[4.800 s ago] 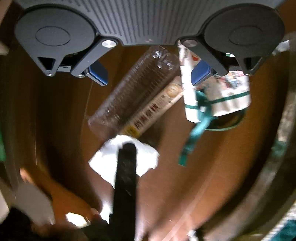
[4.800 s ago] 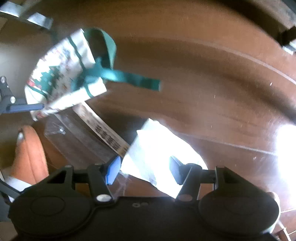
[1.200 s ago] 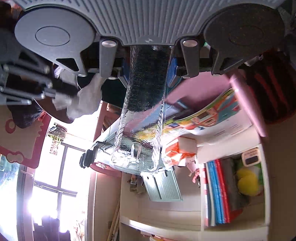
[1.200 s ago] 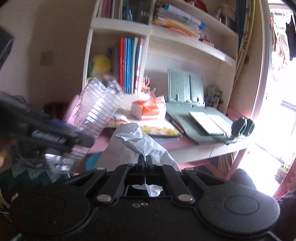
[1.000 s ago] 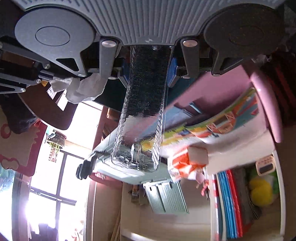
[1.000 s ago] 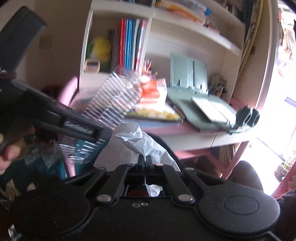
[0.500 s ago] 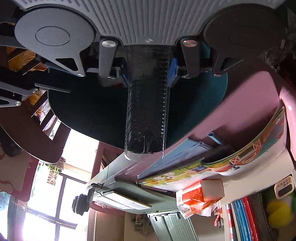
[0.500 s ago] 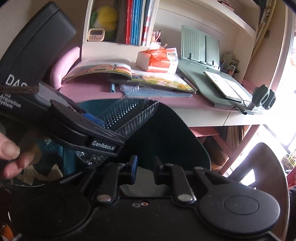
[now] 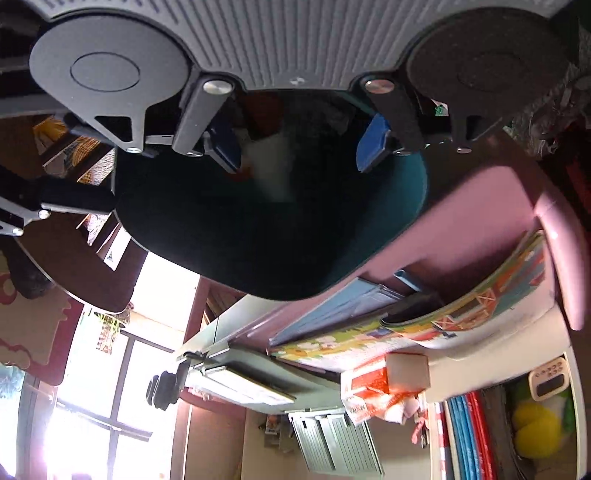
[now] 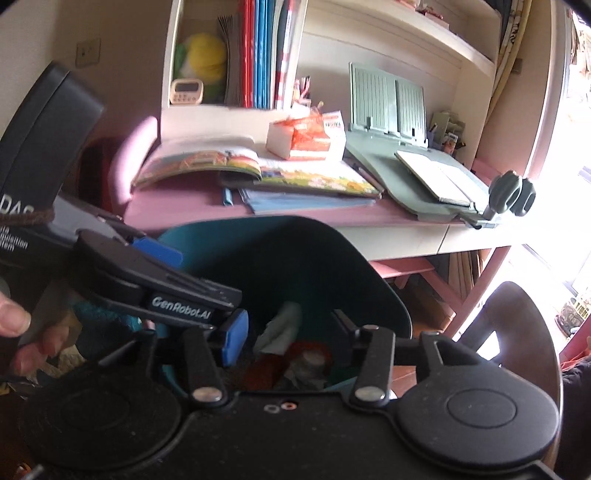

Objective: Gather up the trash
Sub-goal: 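Move both open grippers back down to the trash under the stool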

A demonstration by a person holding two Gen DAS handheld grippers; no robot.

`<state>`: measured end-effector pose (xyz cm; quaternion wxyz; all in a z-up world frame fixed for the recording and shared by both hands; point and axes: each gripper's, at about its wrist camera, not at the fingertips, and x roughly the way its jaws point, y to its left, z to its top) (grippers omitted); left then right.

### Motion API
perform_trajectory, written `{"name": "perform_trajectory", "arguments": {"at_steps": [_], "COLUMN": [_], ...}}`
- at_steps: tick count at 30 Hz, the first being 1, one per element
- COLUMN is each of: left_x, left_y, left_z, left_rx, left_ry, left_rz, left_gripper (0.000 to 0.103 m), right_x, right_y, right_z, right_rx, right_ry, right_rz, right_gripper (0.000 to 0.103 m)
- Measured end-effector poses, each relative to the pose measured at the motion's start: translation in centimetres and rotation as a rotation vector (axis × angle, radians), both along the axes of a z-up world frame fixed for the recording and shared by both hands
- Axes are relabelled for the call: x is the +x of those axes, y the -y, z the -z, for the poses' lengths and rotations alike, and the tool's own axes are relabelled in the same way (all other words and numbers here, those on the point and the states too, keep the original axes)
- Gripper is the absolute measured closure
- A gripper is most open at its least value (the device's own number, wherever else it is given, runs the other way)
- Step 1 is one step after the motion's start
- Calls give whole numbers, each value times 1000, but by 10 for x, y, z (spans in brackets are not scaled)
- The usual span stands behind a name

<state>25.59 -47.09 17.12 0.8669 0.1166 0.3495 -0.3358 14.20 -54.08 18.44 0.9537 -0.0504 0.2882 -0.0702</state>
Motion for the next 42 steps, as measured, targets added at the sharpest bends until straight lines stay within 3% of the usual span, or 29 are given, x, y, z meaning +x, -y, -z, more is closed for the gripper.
{"name": "perform_trajectory", "arguments": {"at_steps": [19, 23, 33, 42], "left_x": [-79, -96, -123, -130], "left_y": [-154, -199, -321, -422], "left_z": [-53, -52, -21, 21], "left_rx": [-69, -83, -50, -43], "left_ry": [73, 83, 89, 38], "left_rz": [-78, -115, -253, -402], "left_gripper": [32, 26, 26, 23], "right_x": [-65, -72, -75, -52], "right_y": [-117, -148, -242, -324], "right_z": [-50, -51, -23, 29], "right_rx": [11, 37, 80, 146], "right_ry": [80, 80, 38, -46], "right_rz": [-179, -237, -418, -562], "right_gripper": [47, 47, 46, 45]}}
